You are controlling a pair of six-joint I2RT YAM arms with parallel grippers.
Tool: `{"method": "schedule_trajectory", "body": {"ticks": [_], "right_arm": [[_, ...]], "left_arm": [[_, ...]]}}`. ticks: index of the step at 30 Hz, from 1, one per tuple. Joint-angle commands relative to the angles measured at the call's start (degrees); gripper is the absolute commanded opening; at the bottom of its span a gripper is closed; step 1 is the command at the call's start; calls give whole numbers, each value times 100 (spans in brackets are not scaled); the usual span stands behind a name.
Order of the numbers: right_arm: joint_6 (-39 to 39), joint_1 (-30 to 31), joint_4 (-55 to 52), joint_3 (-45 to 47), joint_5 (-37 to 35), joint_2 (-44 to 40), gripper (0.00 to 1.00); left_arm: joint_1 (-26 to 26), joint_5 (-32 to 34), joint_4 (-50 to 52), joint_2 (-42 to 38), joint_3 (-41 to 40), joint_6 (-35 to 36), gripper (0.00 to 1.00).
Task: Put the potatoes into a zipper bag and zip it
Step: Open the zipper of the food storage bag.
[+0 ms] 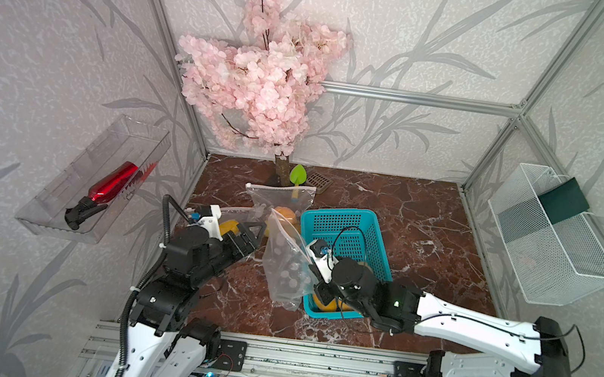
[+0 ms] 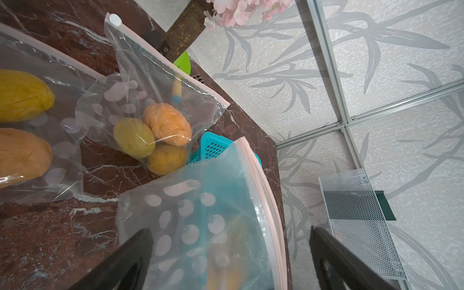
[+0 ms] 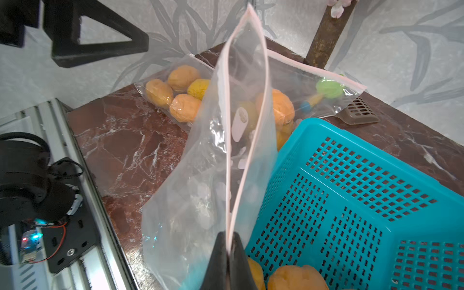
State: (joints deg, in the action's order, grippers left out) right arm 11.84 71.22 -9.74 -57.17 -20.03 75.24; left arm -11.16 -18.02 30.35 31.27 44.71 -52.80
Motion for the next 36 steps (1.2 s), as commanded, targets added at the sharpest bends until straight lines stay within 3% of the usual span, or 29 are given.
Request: {"method": "schedule_trajectory", "body": {"ticks": [1,8,14,26,36], "right_arm": [[179,95,303,-232,-547,123,0],[119,285,355,-474,-777,520,0],[99,324,459,-487,-1060,670,0],[-11,441,446,-750,-1298,1106,0],[-39,454,406,-813,-1379,1221,0]], "left_arm": [[-48,-32,-313,98,-67,-196,96],[-238,150,-276,392,-90,-319,91],[-609,785,181,695,158,-292,85],[-1218,1123,8,1606,449,-213,75],[-1342,1383,249,1505,626,-161,74]]}}
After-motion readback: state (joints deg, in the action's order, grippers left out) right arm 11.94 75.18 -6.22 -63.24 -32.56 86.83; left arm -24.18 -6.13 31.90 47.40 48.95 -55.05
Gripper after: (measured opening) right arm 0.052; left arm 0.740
